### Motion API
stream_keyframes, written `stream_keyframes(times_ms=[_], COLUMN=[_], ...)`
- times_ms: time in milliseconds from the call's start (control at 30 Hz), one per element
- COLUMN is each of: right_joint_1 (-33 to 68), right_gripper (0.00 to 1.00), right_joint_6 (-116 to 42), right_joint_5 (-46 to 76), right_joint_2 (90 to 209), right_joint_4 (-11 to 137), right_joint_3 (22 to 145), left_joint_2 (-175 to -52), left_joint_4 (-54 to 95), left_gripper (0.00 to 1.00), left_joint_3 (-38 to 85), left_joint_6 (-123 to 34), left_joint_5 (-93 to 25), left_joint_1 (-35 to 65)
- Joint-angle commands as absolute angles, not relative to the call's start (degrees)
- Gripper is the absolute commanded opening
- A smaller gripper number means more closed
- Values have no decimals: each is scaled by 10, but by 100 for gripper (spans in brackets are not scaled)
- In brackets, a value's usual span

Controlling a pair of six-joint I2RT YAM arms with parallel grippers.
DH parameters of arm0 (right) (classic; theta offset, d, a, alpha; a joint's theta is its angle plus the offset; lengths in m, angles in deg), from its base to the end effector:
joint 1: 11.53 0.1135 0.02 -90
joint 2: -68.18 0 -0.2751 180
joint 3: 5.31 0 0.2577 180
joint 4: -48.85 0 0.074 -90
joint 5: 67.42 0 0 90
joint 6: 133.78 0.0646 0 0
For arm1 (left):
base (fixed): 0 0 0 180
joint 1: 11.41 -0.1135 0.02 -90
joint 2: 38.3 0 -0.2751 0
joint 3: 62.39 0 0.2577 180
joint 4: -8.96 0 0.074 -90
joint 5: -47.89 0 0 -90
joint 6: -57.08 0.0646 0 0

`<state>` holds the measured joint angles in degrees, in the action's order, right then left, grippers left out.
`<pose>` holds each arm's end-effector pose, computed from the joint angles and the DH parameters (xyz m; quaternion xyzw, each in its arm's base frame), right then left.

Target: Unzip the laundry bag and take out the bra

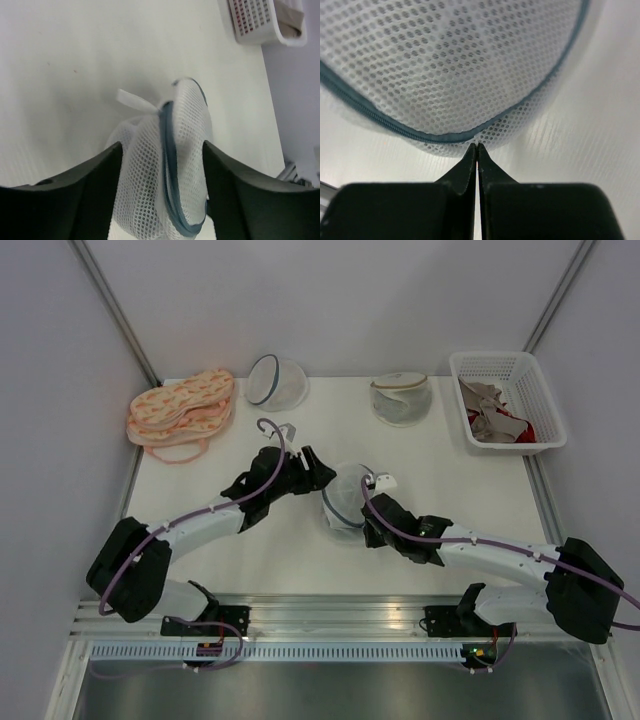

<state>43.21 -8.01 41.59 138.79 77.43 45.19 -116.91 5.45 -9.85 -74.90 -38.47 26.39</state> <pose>0.1672 0.2000 0.1829 -0.0946 0.9199 0.1383 0.3546 0.2543 -0.2025 0.2168 -0.0127 0.8314 -0.3761 0.4088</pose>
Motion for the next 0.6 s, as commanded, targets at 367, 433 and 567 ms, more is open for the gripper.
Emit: stream_keyframes(times_ms=[367,433,567], right_joint_1=[430,430,431], right_gripper=[0,0,0], right_joint_6=[-110,-109,-108], right_joint_5=[93,65,43], right_joint_2=[1372,1384,1418], right_joint_4=[528,503,482], right_joint_3=[436,443,462], left_joint_2=[-947,-927,-916], left_joint_4=[123,90,22], left_gripper=[79,79,79], left_joint_3=[-243,-277,-306], left_joint_6=[-913,-950,-993], left_joint_5=[-380,-359,-338], left_joint_1=[261,279,291])
